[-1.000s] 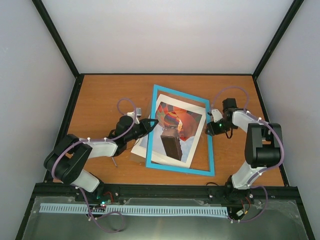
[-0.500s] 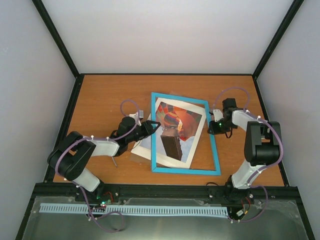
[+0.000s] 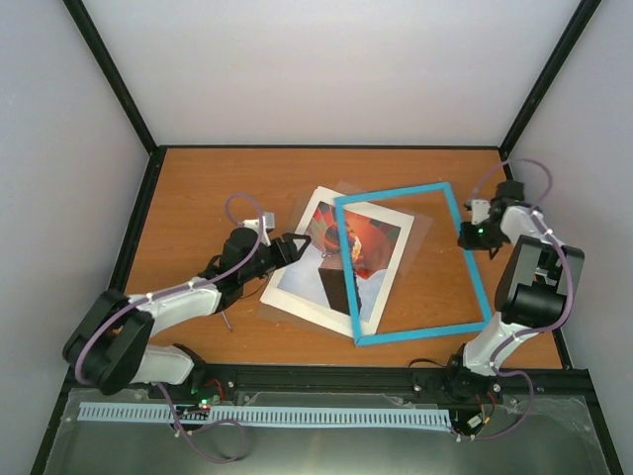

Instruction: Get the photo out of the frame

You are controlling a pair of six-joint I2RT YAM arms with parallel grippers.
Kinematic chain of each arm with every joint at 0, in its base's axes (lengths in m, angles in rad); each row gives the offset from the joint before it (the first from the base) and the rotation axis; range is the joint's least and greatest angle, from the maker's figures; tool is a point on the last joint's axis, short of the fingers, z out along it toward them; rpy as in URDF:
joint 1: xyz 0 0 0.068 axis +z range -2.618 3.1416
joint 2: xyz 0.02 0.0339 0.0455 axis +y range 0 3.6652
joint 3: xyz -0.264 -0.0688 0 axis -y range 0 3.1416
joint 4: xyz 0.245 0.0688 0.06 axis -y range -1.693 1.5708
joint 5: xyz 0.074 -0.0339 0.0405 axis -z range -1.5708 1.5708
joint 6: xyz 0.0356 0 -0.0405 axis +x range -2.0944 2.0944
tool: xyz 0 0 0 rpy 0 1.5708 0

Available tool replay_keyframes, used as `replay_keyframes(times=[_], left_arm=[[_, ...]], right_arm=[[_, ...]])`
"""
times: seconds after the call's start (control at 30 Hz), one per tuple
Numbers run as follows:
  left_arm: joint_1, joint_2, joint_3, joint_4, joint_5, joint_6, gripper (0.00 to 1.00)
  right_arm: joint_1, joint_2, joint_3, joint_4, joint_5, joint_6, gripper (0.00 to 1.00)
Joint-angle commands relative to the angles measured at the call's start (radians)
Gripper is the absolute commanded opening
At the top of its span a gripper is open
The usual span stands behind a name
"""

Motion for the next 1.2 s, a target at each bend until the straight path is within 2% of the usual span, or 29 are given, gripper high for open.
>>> replay_keyframes(times=[0.0,0.17,0.47,0.73,0.9,1.0,1.17], left_arm=[[-0.001,-0.116,-0.006,-0.114,-0.08,0.078,0.69],[-0.002,-0.205,-0.036,-0.188,-0.128,0.113,0.69],[0.0,-0.281,-0.073,-0.242,-0.15,0.112,0.69],[-0.001,-0.318,-0.094,-0.272,-0.181,0.105,0.69],[-0.001,-0.326,-0.095,-0.29,-0.19,0.114,0.7],[-0.001,-0.327,-0.092,-0.307,-0.194,0.127,0.7],[-0.001,-0.32,-0.075,-0.366,-0.21,0.159,0.74]], right_arm=[[-0.132,0.057,0.125,-0.029,0.015,-0.079,0.03],[-0.233,0.195,0.293,-0.05,0.023,-0.138,0.03],[-0.249,0.442,0.635,-0.115,0.106,-0.175,0.03],[-0.249,0.538,0.693,-0.089,0.169,-0.162,0.04],[-0.25,0.542,0.645,-0.046,0.186,-0.158,0.25],[-0.251,0.524,0.618,-0.031,0.187,-0.156,0.34],[-0.251,0.437,0.53,0.013,0.191,-0.171,0.52]])
